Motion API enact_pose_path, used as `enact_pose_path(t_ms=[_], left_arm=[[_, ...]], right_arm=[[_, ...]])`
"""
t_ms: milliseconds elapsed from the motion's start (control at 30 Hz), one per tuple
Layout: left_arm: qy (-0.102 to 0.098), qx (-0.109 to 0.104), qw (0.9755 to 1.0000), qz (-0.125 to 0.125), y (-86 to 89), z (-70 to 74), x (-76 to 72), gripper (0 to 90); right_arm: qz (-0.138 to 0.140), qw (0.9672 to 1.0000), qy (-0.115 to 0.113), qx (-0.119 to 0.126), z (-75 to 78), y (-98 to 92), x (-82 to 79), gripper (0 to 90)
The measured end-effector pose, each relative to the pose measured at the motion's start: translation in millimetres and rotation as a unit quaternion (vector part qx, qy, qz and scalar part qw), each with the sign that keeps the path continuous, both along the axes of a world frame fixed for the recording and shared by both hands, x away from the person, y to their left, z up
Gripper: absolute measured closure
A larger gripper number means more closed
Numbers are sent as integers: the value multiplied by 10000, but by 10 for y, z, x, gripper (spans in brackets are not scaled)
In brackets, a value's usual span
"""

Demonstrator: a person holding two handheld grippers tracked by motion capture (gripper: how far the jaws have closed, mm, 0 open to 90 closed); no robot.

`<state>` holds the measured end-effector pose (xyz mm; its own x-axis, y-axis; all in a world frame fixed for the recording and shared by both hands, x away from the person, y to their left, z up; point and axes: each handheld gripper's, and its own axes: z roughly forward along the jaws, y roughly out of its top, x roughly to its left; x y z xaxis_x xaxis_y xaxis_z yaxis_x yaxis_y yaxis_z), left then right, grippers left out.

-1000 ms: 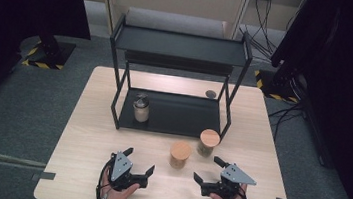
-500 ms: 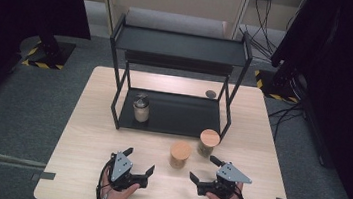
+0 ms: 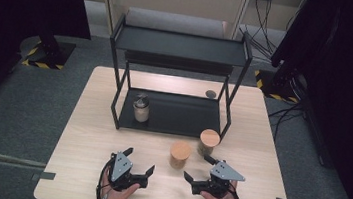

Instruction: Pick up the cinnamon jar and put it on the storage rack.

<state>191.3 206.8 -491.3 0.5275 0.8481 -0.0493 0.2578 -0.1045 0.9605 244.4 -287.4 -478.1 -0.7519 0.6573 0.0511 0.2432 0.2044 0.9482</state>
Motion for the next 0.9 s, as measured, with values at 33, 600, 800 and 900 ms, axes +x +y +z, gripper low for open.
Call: enact_pose_path(t_ms=[33,600,800,900], left_arm=[[2,-4,10000,-1,1,0,1,20],[12,-24,10000,-1,6,-2,4,20],[5,-9,10000,-7,4,0,2,21],[5,-11,10000,-9,6,-1,3,20]], right_arm=[[16,10000,4,7,1,6,5,14],[105,9999,-43,-55,34,164,95,20],[99,9999,-61,-77,43,203,130,23],[108,9999,-56,-87,46,218,149,29]])
